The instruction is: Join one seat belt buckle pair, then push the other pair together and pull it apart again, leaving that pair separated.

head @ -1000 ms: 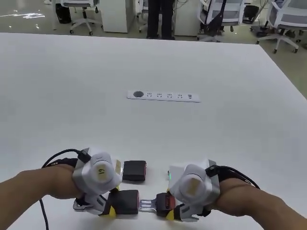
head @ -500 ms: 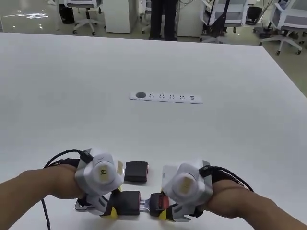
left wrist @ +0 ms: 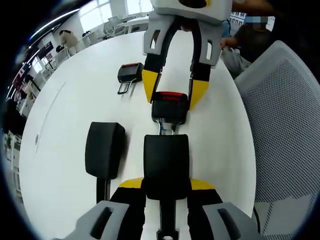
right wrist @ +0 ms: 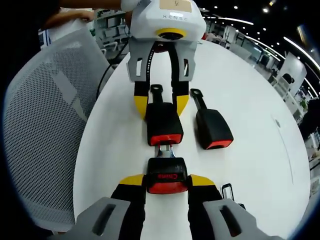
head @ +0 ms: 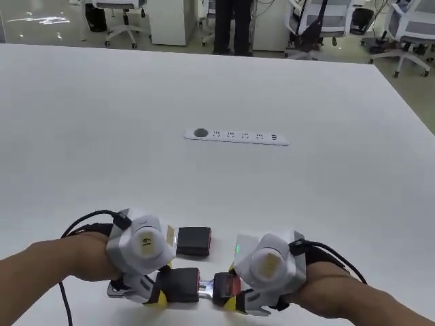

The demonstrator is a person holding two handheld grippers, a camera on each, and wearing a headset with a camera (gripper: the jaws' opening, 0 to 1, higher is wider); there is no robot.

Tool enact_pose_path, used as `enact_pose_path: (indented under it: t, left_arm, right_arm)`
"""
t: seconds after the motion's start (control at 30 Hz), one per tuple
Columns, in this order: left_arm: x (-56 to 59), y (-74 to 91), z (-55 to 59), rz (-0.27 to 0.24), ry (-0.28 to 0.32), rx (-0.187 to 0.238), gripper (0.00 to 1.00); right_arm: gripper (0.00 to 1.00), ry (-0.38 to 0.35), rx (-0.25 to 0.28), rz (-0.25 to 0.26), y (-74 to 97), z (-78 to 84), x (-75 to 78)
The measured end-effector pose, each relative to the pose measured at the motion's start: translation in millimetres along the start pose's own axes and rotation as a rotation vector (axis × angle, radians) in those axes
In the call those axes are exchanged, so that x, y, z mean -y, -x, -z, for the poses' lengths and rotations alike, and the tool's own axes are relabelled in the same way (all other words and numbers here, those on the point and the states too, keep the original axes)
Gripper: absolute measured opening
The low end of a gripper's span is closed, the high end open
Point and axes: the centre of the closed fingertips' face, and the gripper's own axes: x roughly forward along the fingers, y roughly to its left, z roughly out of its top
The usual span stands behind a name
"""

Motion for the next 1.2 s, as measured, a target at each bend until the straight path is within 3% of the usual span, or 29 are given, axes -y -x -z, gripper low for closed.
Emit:
enact_pose_path:
  t: [0.3, 0.6, 1.2]
  left_arm:
    - [-1.2, -0.7, 1.2, 0.002, -0.003, 0.013, 0.32]
    - [-0.1, 0.3, 0.3, 0.002, -0.003, 0.021, 0.32]
    - [-0.2, -0.1, 0.6, 0.004, -0.002, 0.02, 0.32]
  right_arm:
    - [0.27, -0.032, -0.001, -0.003, -0.4, -2.6, -2.5]
    - [0.26, 0.003, -0.004, -0.007, -0.7, -5.0, -3.0]
    - [0.26, 0.004, 0.003, 0.006, -5.4, -9.5, -1.9]
